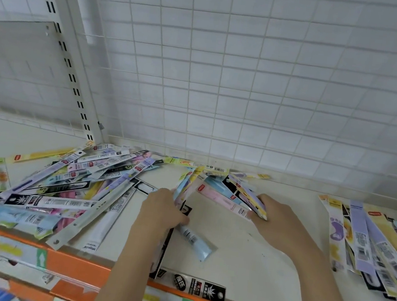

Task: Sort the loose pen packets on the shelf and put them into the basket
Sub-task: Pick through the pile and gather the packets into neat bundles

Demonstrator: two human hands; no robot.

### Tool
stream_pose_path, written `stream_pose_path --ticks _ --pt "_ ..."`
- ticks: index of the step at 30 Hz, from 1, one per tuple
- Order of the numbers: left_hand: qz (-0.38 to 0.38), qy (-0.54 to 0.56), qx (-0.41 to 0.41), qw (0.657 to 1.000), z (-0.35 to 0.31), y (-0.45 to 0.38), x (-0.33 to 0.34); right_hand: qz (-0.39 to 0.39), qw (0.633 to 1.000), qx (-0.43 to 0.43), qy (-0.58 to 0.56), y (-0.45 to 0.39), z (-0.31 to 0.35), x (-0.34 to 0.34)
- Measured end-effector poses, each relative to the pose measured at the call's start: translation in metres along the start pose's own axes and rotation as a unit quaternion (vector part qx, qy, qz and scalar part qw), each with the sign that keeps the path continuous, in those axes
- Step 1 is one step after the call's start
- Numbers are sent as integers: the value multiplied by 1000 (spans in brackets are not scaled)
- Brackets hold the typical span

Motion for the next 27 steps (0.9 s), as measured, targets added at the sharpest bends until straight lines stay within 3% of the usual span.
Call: stream_pose_path --ticks 4,11,19,23,27 --pt "6 66 20 998 9 5 -14 -5 1000 6 2 -3 1 -1" --pt "-74 230 54 969 12 15 -37 -2 999 35 37 -20 15 -1" --pt "-76 245 65 964 12 20 -37 63 992 36 104 -28 21 5" --pt "-108 286 81 949 6 21 -35 66 996 27 56 -20 14 4" --pt "-138 324 122 928 -9 19 -28 10 1000 17 -23 -2 5 -15"
Point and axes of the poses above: each hand's wrist, its own y-axis away from the middle knuckle, its own x-axis out of the palm, z = x × y, the point moved 2 cm from there along -y, towards the middle knuckle, and after that the axes turned 8 degrees about z, right-handed, at the moved point
